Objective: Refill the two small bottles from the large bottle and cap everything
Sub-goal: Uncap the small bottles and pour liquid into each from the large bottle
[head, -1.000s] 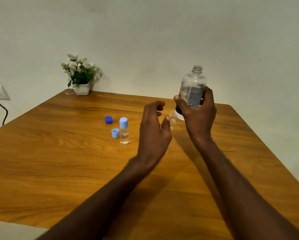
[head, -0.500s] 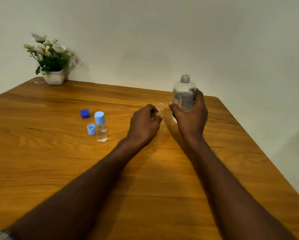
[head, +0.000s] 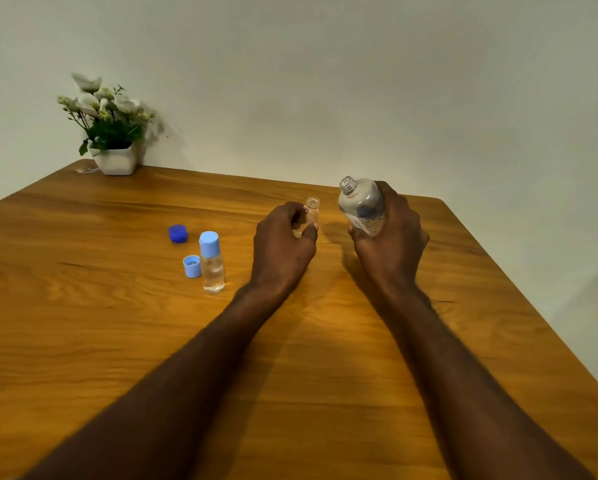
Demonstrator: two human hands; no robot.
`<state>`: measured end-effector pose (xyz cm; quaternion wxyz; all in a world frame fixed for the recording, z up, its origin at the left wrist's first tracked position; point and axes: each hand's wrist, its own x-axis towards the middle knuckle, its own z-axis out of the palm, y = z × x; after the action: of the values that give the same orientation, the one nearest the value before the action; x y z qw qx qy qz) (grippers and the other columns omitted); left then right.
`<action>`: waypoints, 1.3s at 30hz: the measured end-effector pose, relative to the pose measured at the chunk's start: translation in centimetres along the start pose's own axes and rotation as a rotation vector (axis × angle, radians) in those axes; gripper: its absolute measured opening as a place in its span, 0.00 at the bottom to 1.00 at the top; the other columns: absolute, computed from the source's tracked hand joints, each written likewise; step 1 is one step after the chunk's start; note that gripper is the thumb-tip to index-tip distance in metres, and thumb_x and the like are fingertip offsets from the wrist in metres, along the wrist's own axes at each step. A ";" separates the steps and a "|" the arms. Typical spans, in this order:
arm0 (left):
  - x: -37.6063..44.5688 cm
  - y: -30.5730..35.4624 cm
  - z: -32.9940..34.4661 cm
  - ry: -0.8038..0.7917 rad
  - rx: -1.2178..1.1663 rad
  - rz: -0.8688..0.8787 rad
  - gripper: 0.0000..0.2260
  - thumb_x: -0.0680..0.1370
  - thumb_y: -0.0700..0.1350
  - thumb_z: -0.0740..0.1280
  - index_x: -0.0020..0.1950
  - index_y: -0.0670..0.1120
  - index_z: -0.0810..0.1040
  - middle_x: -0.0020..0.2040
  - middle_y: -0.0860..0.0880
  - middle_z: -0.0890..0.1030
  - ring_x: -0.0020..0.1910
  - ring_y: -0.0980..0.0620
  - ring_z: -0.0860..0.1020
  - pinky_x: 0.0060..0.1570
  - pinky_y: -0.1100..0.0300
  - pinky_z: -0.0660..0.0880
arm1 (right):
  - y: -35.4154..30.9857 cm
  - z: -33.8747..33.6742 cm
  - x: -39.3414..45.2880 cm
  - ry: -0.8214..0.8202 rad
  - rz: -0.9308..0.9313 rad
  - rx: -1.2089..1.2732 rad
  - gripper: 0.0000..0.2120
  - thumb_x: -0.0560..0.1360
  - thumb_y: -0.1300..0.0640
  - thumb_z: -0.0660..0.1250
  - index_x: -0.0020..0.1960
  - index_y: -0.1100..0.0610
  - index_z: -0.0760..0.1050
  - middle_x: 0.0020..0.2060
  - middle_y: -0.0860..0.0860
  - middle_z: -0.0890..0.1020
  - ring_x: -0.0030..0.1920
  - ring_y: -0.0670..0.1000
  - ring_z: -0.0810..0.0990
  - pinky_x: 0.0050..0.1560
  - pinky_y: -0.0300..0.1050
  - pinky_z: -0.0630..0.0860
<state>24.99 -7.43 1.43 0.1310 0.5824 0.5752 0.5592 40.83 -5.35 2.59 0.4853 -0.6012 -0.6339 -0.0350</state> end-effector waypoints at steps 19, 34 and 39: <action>-0.2 -0.2 0.1 0.029 -0.020 0.099 0.15 0.78 0.43 0.75 0.64 0.46 0.83 0.54 0.51 0.83 0.52 0.54 0.80 0.55 0.55 0.80 | 0.4 0.1 0.1 -0.079 -0.078 -0.107 0.39 0.69 0.61 0.78 0.76 0.45 0.68 0.69 0.49 0.77 0.71 0.55 0.72 0.71 0.62 0.65; -0.2 -0.4 -0.2 0.013 0.031 0.113 0.13 0.78 0.43 0.75 0.62 0.45 0.84 0.54 0.50 0.83 0.52 0.53 0.80 0.54 0.51 0.80 | 0.6 0.0 0.4 -0.086 -0.108 -0.176 0.41 0.68 0.63 0.77 0.76 0.42 0.68 0.72 0.47 0.75 0.74 0.54 0.69 0.73 0.64 0.60; -0.2 -0.5 -0.1 0.017 0.038 0.107 0.13 0.77 0.43 0.75 0.61 0.45 0.84 0.53 0.50 0.83 0.52 0.54 0.80 0.53 0.53 0.80 | 0.6 -0.2 0.5 -0.085 -0.117 -0.179 0.41 0.68 0.64 0.77 0.76 0.41 0.69 0.72 0.47 0.74 0.74 0.54 0.68 0.74 0.65 0.60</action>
<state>24.72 -7.46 1.02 0.0851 0.6100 0.5550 0.5591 41.52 -4.96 2.71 0.3998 -0.6051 -0.6821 -0.0941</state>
